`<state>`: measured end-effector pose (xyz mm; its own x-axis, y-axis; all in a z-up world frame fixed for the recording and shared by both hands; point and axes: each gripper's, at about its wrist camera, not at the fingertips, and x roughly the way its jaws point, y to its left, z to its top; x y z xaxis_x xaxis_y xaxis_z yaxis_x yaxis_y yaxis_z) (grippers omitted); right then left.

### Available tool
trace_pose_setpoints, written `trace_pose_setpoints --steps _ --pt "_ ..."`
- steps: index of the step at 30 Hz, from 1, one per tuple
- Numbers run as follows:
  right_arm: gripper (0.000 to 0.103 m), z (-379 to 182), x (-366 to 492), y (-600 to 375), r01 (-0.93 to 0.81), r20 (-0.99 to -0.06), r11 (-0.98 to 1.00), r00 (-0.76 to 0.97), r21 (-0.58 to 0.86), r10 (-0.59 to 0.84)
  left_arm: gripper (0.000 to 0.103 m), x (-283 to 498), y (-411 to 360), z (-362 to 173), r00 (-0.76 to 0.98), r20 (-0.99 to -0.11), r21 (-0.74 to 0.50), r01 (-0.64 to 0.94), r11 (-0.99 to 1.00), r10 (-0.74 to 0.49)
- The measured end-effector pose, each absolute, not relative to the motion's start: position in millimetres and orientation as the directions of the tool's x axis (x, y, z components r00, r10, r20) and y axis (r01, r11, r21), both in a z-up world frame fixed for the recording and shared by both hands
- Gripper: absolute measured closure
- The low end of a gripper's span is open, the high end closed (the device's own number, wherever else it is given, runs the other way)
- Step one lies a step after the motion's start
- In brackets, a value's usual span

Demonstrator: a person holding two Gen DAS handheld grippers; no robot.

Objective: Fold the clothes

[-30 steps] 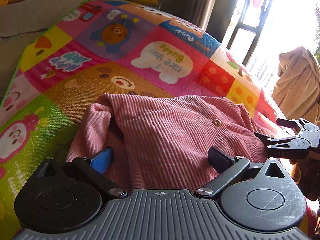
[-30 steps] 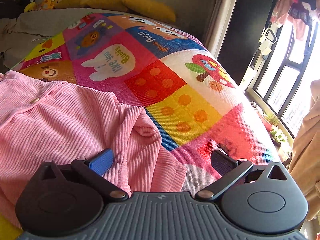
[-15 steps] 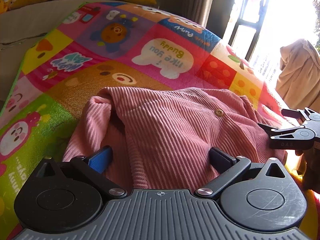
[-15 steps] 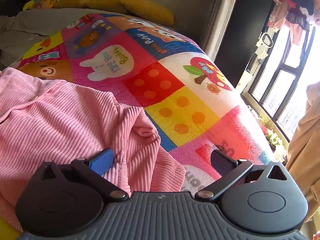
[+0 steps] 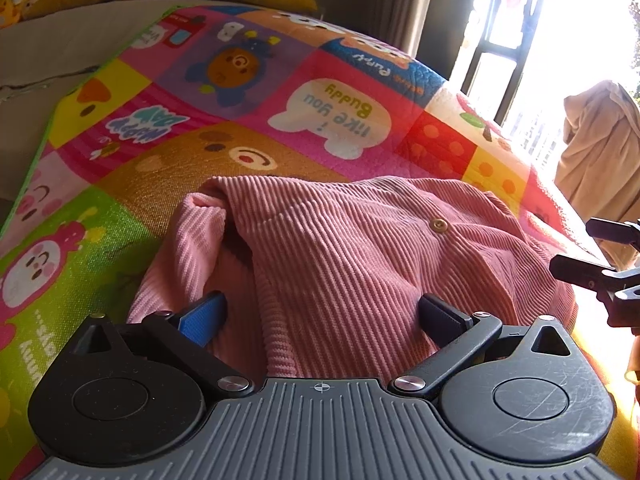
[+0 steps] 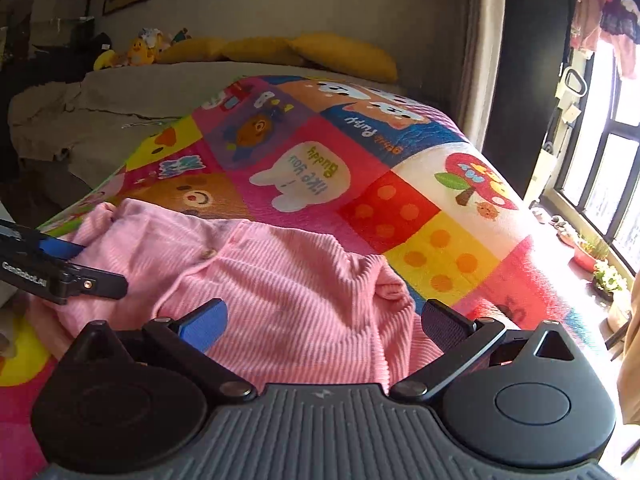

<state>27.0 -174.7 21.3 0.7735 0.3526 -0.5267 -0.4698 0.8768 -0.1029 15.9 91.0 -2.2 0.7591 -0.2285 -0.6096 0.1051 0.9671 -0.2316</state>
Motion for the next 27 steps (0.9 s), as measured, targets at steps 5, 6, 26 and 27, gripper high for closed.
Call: trace_pose_setpoints --steps 5,6,26,27 --pt "0.000 7 41 -126 -0.562 -0.585 0.820 0.702 -0.107 0.405 0.000 14 97 -1 0.763 -0.597 -0.276 0.097 0.956 -0.249" --pt "0.000 -1 45 -119 -0.569 -0.613 0.813 0.687 -0.121 0.389 0.000 11 103 2 0.759 -0.595 -0.313 0.084 0.946 -0.265" --pt "0.000 -3 -7 -38 -0.825 -0.651 0.533 0.512 -0.189 0.561 0.000 36 162 22 0.634 -0.453 -0.758 0.095 0.645 -0.627" --pt "0.000 -6 -10 -30 -0.839 -0.652 0.506 0.499 -0.200 0.571 0.000 36 161 25 0.625 -0.439 -0.777 0.097 0.622 -0.645"
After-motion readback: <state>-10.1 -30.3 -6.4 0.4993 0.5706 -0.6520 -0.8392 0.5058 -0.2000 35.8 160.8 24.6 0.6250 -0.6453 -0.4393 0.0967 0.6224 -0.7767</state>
